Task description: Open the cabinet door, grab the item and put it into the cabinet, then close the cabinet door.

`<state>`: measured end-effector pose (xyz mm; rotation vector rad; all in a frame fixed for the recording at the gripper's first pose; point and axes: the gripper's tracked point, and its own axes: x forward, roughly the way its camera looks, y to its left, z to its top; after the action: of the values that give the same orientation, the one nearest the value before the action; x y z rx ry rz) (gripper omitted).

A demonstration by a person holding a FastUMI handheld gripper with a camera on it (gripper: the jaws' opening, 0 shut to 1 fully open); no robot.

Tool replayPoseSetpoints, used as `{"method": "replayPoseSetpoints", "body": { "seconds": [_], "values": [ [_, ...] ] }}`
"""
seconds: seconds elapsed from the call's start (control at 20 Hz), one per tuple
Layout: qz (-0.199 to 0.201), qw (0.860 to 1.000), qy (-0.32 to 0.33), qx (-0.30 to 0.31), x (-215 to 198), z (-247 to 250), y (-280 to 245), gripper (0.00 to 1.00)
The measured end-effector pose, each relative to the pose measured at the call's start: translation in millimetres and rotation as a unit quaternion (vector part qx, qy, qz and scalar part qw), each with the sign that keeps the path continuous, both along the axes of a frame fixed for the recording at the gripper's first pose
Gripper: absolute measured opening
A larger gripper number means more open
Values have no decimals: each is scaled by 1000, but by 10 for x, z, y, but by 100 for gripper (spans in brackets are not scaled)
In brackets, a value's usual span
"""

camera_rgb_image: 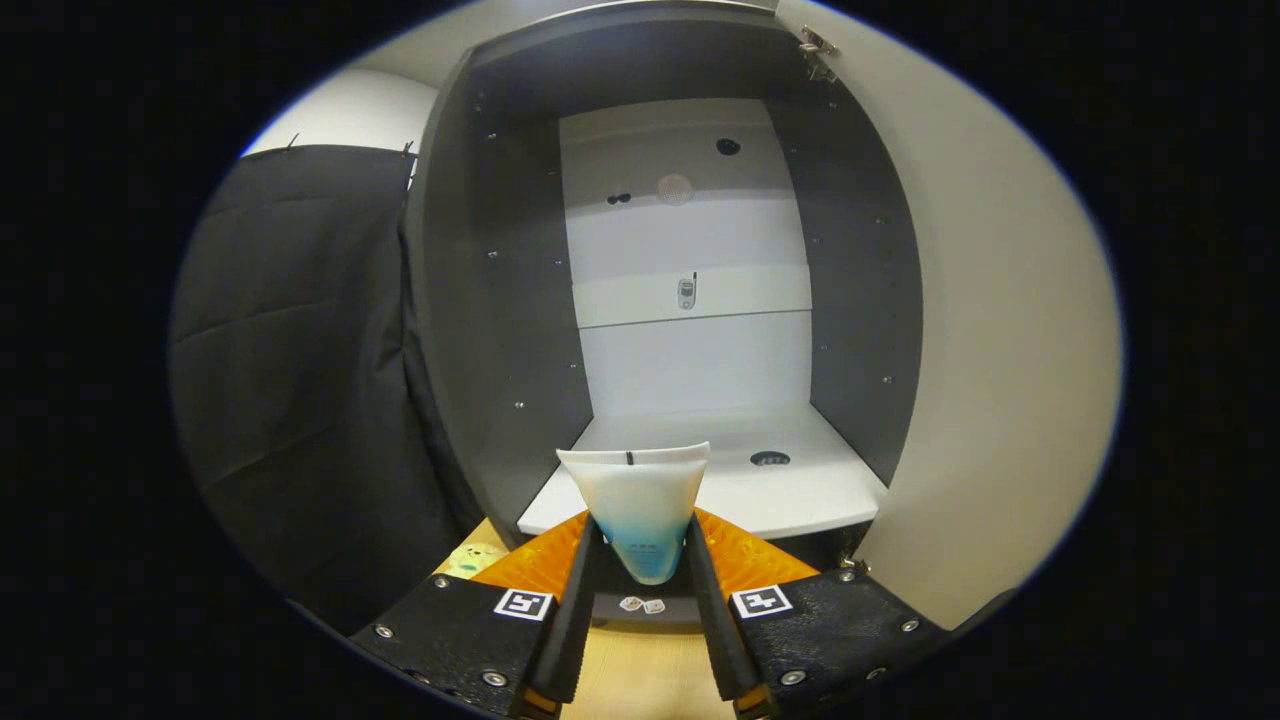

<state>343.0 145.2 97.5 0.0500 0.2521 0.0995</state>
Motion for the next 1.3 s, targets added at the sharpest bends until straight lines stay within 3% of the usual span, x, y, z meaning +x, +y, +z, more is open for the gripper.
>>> {"method": "replayPoseSetpoints", "body": {
  "seconds": [0.55, 1.0, 1.25, 1.3],
  "values": [
    [-26, 999, 46, -13, 269, -112, -96, 51],
    [-16, 998, 55, -37, 261, -183, -139, 55],
    [-30, 998, 27, -44, 73, 2, -218, 92],
    [-30, 999, 21, -39, -2, 57, -217, 94]
  ]
}}
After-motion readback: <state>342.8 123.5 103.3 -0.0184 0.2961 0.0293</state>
